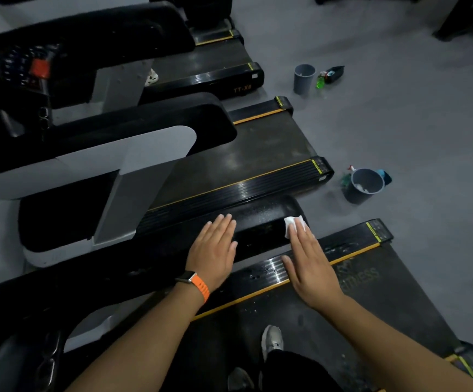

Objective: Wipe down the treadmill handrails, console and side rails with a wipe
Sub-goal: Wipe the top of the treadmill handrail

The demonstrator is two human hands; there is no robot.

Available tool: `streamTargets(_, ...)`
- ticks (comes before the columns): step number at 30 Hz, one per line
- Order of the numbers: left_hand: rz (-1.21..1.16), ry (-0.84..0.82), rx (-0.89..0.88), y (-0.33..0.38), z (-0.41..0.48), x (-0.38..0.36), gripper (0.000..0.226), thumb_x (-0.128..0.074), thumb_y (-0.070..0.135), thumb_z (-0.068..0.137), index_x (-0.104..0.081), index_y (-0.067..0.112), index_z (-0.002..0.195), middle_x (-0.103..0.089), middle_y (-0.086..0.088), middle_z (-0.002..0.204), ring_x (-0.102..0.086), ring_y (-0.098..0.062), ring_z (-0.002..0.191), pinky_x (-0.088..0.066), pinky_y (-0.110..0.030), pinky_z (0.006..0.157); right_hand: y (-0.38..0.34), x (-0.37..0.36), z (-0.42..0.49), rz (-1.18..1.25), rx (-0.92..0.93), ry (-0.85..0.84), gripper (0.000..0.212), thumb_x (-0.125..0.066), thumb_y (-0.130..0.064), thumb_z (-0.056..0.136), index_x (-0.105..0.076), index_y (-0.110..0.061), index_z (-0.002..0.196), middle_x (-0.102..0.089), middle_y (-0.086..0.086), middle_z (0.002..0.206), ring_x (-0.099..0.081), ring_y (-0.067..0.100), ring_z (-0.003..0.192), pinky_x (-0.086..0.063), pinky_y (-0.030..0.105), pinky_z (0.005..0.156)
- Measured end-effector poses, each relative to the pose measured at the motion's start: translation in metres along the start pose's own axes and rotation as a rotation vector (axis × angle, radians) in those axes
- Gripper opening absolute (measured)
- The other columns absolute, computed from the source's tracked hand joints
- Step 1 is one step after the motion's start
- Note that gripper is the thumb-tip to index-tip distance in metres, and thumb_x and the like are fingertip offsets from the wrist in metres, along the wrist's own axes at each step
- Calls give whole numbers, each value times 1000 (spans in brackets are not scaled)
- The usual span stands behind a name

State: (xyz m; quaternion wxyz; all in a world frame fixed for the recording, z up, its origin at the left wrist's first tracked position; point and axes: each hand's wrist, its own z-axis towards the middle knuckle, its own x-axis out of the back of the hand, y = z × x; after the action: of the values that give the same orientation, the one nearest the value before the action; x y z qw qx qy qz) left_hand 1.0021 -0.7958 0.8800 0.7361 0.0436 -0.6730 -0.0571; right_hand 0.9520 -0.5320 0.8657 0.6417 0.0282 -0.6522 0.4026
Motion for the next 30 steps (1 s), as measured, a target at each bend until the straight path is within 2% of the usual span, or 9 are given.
streamTargets(7,61,78,123,54,-32,-9,58,-36,34,104,-42,9,155,-32,-8,165,-29,-24,154,-21,-42,123,18,14,1,-24,156,-32,69,-42,-34,111,-10,-10,167,-5,7,176,-5,23,162,-27,52,127)
streamTargets(10,126,133,185,68,-36,-35,58,-36,33,103,-40,9,155,-26,-8,167,-26,-24,154,-21,-43,122,38,10,12,-16,272,6,67,-46,-28,110,-16,-8,166,-9,8,175,-11,25,162,-31,52,125)
streamTargets(14,263,244,139,69,-33,-95,63,-38,30,101,-25,8,159,-13,-11,171,-19,-28,156,-21,-47,123,65,-19,28,-120,474,98,64,-49,-25,109,-25,0,162,-17,16,173,-16,33,160,-35,58,121)
streamTargets(16,299,318,138,63,-29,-126,65,-42,30,101,-22,9,159,-11,-12,171,-19,-29,156,-20,-49,124,77,-44,36,-153,540,168,61,-48,-25,109,-28,2,161,-19,20,171,-18,36,159,-34,60,121)
streamTargets(20,367,550,151,36,-14,-189,64,-50,30,102,-26,9,158,-16,-10,170,-18,-30,157,-16,-50,127,101,-104,52,-203,656,329,64,-53,-26,107,-31,3,160,-20,22,171,-20,40,158,-29,63,123)
streamTargets(23,466,710,156,19,-3,-221,64,-49,36,105,-25,11,159,-7,-8,172,-10,-29,158,-11,-50,128,113,-134,67,-239,683,499,65,-52,-31,108,-31,3,159,-21,23,170,-21,41,158,-24,63,124)
streamTargets(25,492,815,129,10,5,-231,62,-47,38,107,-26,10,158,-8,-8,172,-9,-29,159,-10,-51,128,118,-145,77,-249,726,615,60,-52,-29,108,-38,4,156,-27,25,167,-23,43,156,-23,63,124)
streamTargets(28,496,931,92,-1,10,-238,63,-47,41,107,-27,8,157,-20,-10,169,-11,-29,158,-12,-51,128,122,-145,90,-249,816,764,45,-57,-20,106,-55,4,145,-43,25,158,-39,44,145,-34,61,119)
streamTargets(30,503,989,94,-8,11,-238,66,-48,45,107,-28,7,157,-22,-11,167,-11,-30,158,-13,-51,127,122,-138,97,-233,855,854,34,-61,-14,105,-66,2,135,-55,24,148,-50,44,131,-44,55,111)
